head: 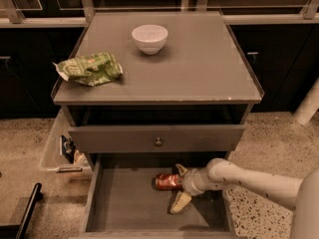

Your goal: Pick coke can from middle drawer and place on counter

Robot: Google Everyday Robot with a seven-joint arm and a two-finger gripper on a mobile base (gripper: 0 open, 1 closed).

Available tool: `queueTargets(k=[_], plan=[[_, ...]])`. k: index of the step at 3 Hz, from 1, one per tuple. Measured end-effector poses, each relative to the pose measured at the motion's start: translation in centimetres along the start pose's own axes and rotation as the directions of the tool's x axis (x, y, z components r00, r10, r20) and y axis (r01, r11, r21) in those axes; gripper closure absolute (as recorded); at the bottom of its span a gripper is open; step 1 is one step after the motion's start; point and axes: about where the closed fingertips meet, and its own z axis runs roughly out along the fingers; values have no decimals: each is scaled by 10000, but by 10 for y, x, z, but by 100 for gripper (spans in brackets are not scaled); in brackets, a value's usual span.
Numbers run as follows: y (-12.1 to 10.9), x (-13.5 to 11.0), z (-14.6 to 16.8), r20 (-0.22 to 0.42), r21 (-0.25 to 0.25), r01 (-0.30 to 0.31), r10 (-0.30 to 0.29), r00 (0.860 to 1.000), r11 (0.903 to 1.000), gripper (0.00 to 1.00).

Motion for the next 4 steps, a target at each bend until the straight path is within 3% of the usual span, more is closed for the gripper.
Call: queueTargets(k=[1,2,4], plan=[[-16,-17,2,371,-82,-90,93,9993,9999,0],[-16,-17,2,372,-84,-90,93,9993,9999,0],[-16,-17,2,372,-85,-90,93,9993,9999,42]])
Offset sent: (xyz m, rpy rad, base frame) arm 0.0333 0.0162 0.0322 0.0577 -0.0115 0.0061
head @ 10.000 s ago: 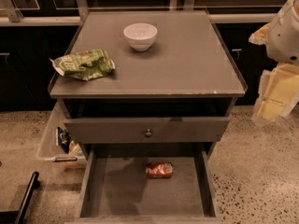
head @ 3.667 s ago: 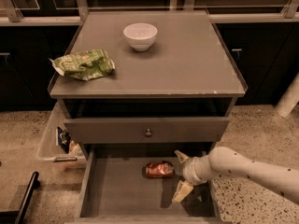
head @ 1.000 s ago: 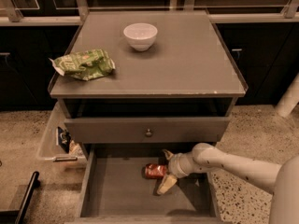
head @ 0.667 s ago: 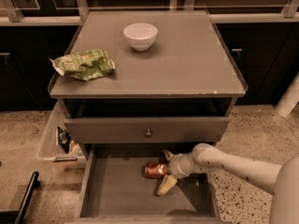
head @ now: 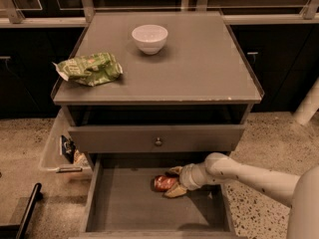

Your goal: Pick coke can from middle drawer and place on counter

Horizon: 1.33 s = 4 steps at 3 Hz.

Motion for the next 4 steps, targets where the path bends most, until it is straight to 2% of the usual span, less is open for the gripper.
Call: queueTargets(k=[2,3,4], plan=[[0,0,0,0,-1,0,0,10000,10000,88],[0,0,0,0,-1,0,0,10000,10000,100],[7,5,-12,175,113,-142,140,9997,9998,100]])
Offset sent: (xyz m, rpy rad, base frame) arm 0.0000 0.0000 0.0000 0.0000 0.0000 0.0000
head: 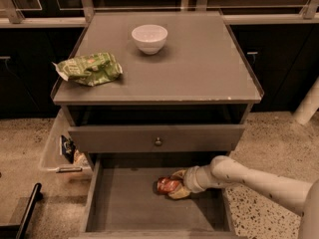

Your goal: Pick coke can from middle drawer and place on counter

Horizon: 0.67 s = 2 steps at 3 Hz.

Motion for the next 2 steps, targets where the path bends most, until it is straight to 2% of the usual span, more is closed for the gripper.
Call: queueTargets(k=[1,2], plan=[[7,-1,-17,193,222,18,-22,9998,9998,100],[32,-13,-64,247,736,459,-478,9986,9962,100]])
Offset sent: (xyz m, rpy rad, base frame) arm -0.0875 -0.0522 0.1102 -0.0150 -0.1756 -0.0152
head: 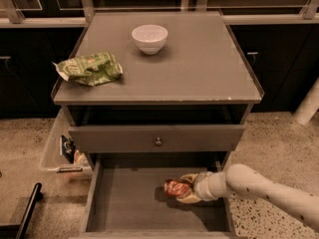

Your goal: Pick coke can from middle drawer and place on counter

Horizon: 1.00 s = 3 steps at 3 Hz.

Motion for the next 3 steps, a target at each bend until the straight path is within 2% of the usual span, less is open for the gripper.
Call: queueTargets(k=[1,2,3], plan=[[20,-22,-53,73,396,626,-629,9980,9973,100],[29,-47,-102,-76,772,1214,-1212,9926,9896,100],[18,-69,-153,-179,1068,1648,-1638,9863,9805,100]])
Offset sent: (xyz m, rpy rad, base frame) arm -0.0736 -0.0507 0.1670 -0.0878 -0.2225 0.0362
